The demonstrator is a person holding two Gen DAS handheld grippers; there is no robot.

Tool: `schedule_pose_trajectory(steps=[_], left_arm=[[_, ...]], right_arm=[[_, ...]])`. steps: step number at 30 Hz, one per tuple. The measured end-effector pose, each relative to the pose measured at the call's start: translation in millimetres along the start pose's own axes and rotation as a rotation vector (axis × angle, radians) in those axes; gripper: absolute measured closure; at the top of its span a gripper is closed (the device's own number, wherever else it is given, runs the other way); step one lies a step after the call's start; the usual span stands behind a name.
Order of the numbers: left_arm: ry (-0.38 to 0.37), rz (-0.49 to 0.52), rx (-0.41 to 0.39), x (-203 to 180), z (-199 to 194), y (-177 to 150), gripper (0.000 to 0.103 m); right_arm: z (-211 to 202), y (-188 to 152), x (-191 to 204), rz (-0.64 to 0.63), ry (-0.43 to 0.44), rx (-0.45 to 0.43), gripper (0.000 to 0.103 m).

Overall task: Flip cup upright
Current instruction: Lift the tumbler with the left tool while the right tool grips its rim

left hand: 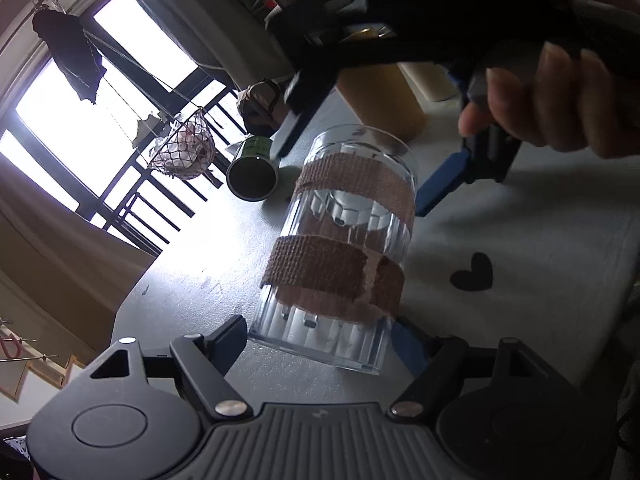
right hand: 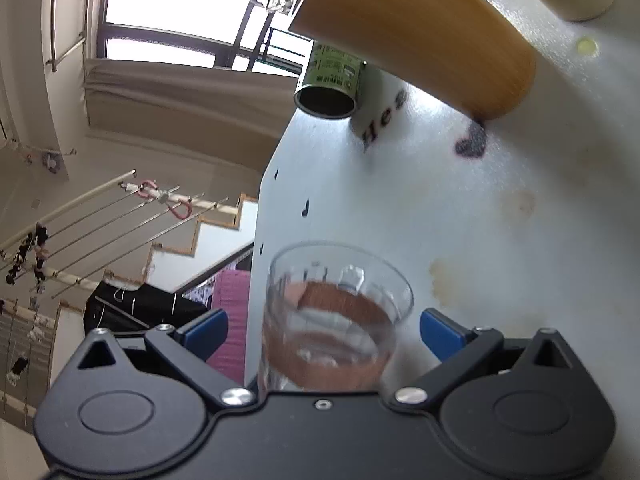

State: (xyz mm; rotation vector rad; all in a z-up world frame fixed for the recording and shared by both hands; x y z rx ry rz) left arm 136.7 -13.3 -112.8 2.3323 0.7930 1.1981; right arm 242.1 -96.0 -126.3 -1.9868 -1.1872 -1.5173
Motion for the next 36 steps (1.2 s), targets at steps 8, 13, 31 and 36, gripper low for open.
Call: schedule_pose_trajectory(steps=[8, 13, 31, 36], left_arm=[[-0.059, -0.073, -0.043, 2, -3, 1, 0.028], [-0.098, -0.173, -0.145, 5, -4, 12, 0.027], [-0.214, -0.400, -0.306, 15, 17, 18, 0.036], [-0.245, -0.348, -0.317, 18, 39, 37, 0.037]], right_arm=[[0, 2, 2, -0.096, -0.040, 0.003, 0.022], [-7, 2, 51, -0.484, -0.132, -0.120, 0.023], [-14, -48, 110, -1.210, -0.212, -0.113, 0.023], [-19, -30, 107, -1.186, -0.261, -0.161, 0.026]])
Point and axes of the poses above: each gripper's, at about its wrist camera, not at the fingertips, and z roughly the way its jaws point, x to its left, y to its top, the point moved 8 cm from there along z, roughly the way its jaws point, and after that the axes turned 1 degree about y, right-handed, at the moved point
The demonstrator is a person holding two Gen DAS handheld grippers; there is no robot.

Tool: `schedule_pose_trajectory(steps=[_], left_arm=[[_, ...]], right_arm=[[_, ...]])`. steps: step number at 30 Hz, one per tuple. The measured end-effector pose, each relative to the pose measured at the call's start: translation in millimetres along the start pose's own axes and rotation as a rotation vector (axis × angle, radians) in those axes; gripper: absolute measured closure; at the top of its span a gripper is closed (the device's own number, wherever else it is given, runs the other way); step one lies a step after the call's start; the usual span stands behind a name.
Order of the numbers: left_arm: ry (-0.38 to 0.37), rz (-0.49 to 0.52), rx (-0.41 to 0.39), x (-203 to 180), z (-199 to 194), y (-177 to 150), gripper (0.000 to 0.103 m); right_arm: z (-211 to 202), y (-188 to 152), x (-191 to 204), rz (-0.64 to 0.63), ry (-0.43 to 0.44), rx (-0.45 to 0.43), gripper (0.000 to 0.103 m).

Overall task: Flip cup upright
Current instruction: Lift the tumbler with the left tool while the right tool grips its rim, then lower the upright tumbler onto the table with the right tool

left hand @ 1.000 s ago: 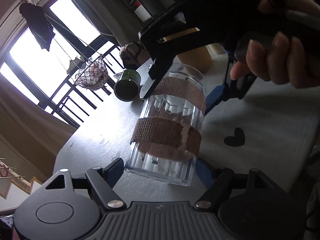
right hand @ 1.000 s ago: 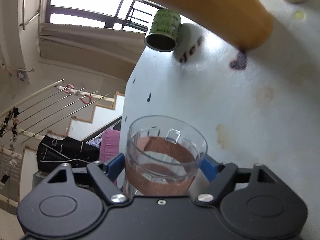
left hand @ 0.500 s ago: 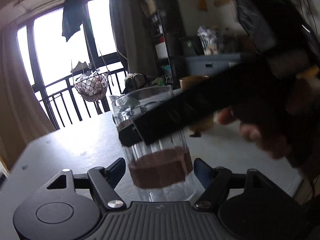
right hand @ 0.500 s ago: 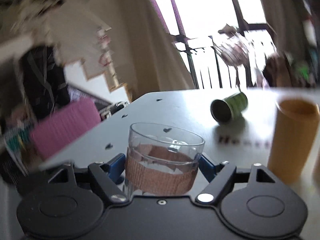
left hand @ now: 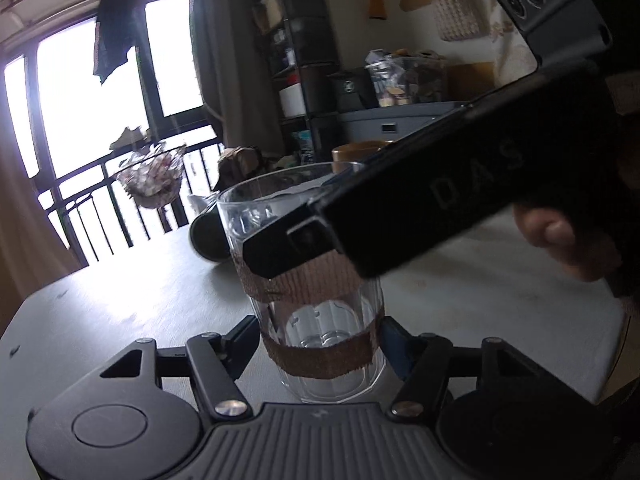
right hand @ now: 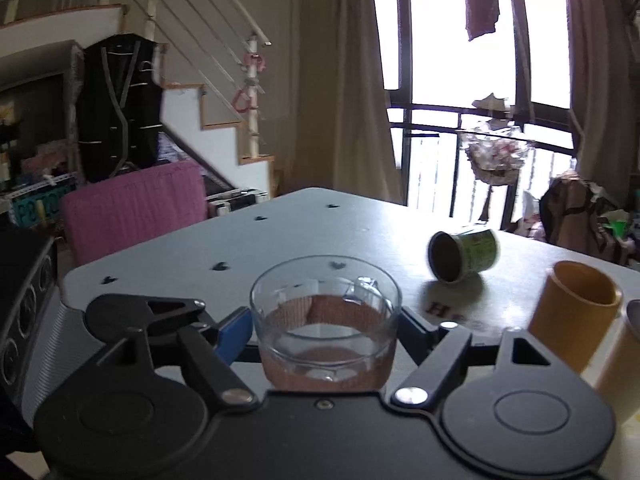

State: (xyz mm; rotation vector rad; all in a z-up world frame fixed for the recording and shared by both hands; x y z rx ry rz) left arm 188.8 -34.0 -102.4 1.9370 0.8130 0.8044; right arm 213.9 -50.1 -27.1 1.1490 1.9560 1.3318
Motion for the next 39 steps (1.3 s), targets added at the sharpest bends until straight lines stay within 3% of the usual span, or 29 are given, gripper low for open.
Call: schedule_pose_trajectory(steps=[5, 14, 23, 26, 28, 29, 34, 37, 39], left_arm=[[-0.015, 0.060, 0.018, 5, 34, 16, 0.039], [-0.062, 0.035, 0.007, 26, 86, 34, 0.040], [-0.062, 0.007, -0.028, 28, 101, 33, 0.042], [-0.069, 0.014, -0.027, 28, 101, 37, 0.042], [-0.056, -0.001, -0.037, 29, 96, 38, 0.040], [-0.050, -0.013, -0.043, 31, 94, 41, 0.034], [-0.014, -0.086, -0.091, 37, 69, 57, 0.022], [0.057, -0.106, -0.106, 36, 48, 60, 0.005], [0.105, -0.121, -0.110, 34, 34, 60, 0.002]], right_arm=[[12, 8, -33, 0.046, -0.055, 0.000, 0.026], [50, 25, -76, 0.069, -0.153, 0.012, 0.026], [68, 32, -88, 0.057, -0.207, -0.002, 0.026], [68, 31, -85, 0.057, -0.203, 0.006, 0.020], [63, 33, -82, 0.054, -0.204, 0.003, 0.013], [58, 36, -80, 0.045, -0.218, -0.012, 0.004], [23, 52, -74, 0.036, -0.222, -0.082, 0.003], [-6, 53, -79, 0.075, -0.238, -0.124, 0.003], [-25, 49, -83, 0.104, -0.256, -0.139, 0.002]])
Point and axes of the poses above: each gripper's, at about its wrist camera, not at the fingertips, and z roughly the way its jaws point, x to its left, y to its top, the point moved 8 cm from there along z, roughly the way its jaws point, and after that the axes turned 1 degree about y, right-handed, at the moved point
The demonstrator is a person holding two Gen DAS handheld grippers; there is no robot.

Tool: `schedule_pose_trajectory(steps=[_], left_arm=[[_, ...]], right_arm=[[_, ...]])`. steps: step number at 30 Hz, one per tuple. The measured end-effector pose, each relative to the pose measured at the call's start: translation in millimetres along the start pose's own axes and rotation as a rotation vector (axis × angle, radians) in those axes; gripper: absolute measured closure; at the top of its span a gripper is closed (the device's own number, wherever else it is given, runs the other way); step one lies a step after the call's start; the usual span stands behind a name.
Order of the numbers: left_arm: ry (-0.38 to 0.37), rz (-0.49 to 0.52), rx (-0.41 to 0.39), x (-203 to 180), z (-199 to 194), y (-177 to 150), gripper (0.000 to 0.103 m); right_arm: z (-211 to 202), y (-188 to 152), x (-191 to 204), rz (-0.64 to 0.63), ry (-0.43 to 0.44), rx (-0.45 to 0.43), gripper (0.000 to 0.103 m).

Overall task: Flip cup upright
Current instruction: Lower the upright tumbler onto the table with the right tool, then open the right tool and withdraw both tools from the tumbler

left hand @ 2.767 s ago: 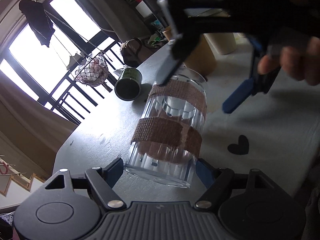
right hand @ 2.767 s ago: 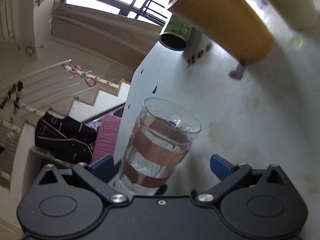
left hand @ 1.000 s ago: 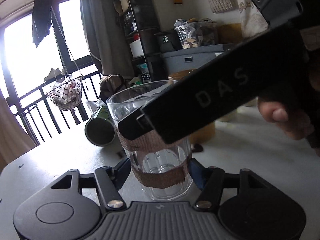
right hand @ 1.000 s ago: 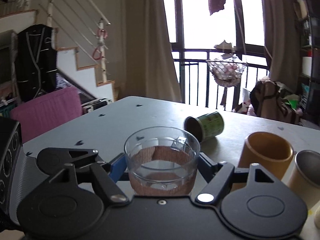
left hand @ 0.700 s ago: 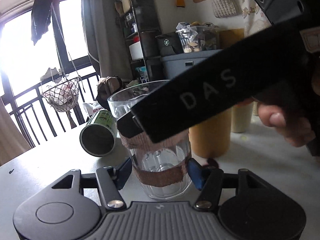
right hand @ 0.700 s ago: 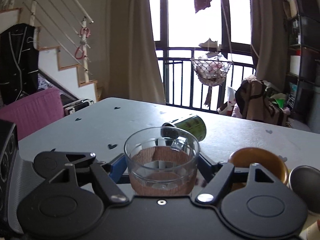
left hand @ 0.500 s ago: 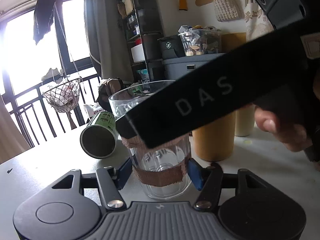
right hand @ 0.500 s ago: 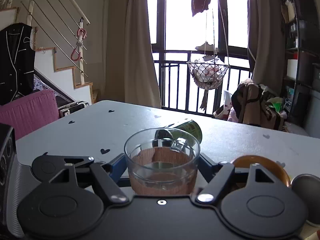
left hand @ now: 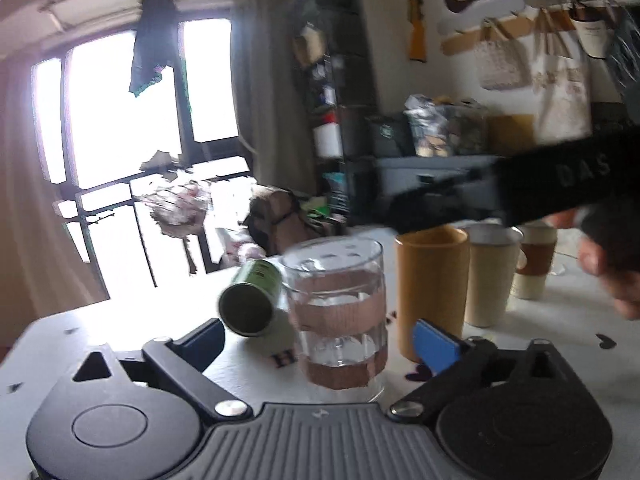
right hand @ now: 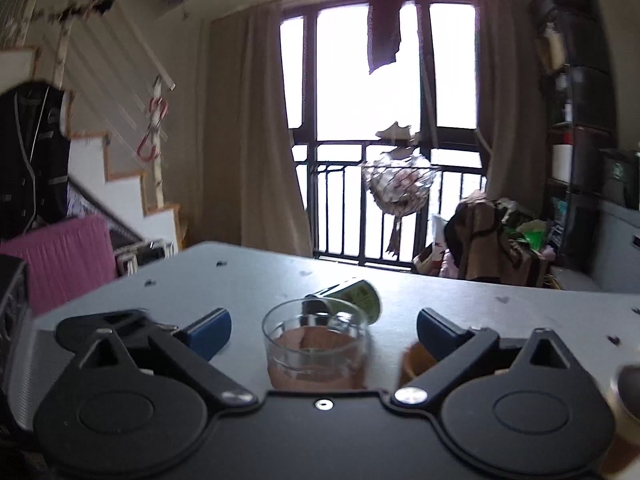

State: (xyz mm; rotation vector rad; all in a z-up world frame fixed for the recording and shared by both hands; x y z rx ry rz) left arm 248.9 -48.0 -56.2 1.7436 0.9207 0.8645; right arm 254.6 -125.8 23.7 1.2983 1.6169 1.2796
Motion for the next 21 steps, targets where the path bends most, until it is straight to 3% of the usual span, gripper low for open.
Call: schedule_pose_trajectory(steps=[5, 13, 21], left_arm=[[0.069, -0.106, 0.018, -3, -32, 7, 0.000], [0.202, -0.179, 0.016, -14, -84, 15, 0.000], [0.250, -0.249, 0.036, -27, -107, 8, 0.000]], right_arm=[[-40, -12, -17, 0.007, -0.049, -0.016, 0.002], [-81, -37, -29, 0.002, -0.095, -0.005, 0.000], [-109, -56, -36, 0.009, -0.130, 0.002, 0.000]])
Point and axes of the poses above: each gripper's, at about its wrist camera, not at the fingertips, and z roughly the way its jaws point, x to its left, y to its top, the point moved 8 cm from there along z, roughly the way its jaws point, and after that the axes turned 1 degree about y, right-handed, at the moved point
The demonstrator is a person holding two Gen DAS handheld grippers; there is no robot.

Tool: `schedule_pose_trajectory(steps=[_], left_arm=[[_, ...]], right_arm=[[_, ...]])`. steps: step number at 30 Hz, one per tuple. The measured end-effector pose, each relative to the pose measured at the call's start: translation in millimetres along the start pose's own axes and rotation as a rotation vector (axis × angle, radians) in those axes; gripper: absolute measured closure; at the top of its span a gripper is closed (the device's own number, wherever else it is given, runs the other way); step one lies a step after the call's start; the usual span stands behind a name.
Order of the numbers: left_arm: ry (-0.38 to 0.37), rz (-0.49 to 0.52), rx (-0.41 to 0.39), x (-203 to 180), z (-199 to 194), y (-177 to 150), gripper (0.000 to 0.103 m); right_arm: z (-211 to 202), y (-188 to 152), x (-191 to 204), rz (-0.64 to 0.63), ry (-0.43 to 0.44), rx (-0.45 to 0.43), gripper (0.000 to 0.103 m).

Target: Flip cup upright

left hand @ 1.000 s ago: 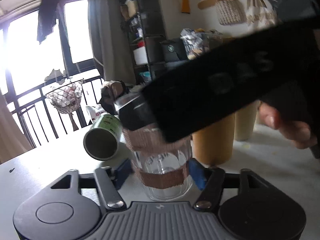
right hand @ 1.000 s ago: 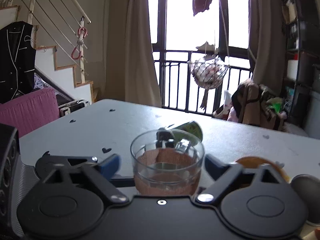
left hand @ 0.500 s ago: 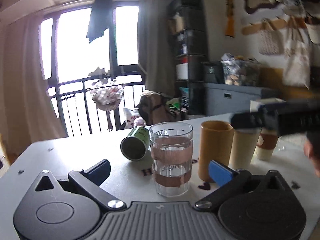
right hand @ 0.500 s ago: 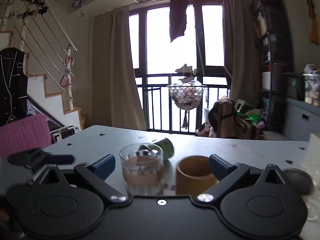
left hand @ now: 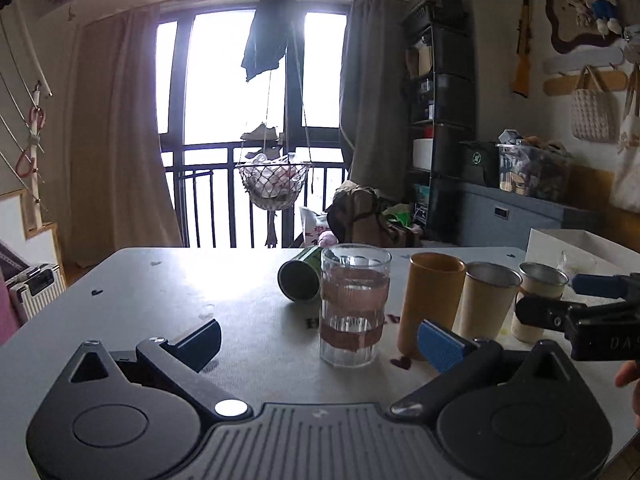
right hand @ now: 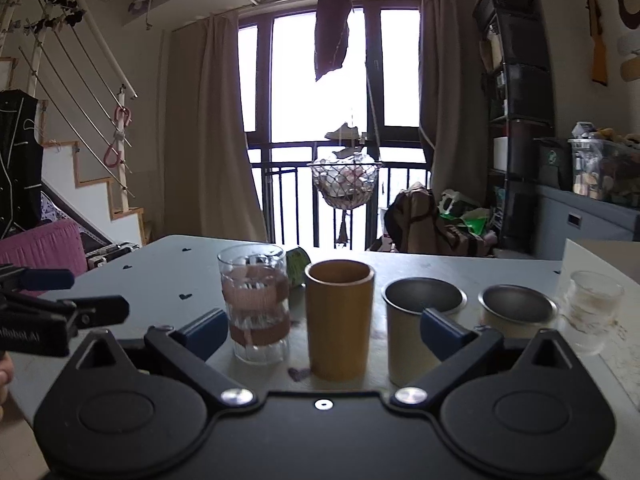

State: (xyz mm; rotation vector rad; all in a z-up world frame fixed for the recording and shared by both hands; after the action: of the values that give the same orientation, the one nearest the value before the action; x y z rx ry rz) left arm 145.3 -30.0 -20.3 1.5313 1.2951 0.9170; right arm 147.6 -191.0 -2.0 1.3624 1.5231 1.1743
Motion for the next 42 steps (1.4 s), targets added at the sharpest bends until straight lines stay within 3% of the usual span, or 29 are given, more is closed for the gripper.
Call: schedule_pose_trajectory(steps=[19, 42], left_arm=[[0.077, -0.024, 0.042, -4, -20, -17, 0.000], [0.078, -0.019, 0.042, -6, -20, -15, 0.000]], right_arm=[[-25, -20, -7, -0.015, -0.047, 0.025, 0.000], [-30, -19, -4, -0.028, -0.048, 0.023, 0.000]])
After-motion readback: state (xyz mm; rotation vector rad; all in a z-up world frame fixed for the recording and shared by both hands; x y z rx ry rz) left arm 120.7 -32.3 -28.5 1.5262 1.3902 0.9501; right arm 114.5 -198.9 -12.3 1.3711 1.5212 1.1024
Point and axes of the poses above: each gripper's, at about its wrist camera, not at the fingertips, and z roughly the way its jaws point, x to its left, y to its top, the point moved 8 cm from there along z, roughly the way its jaws point, and after that the axes turned 1 degree about y, right-handed, at the moved point
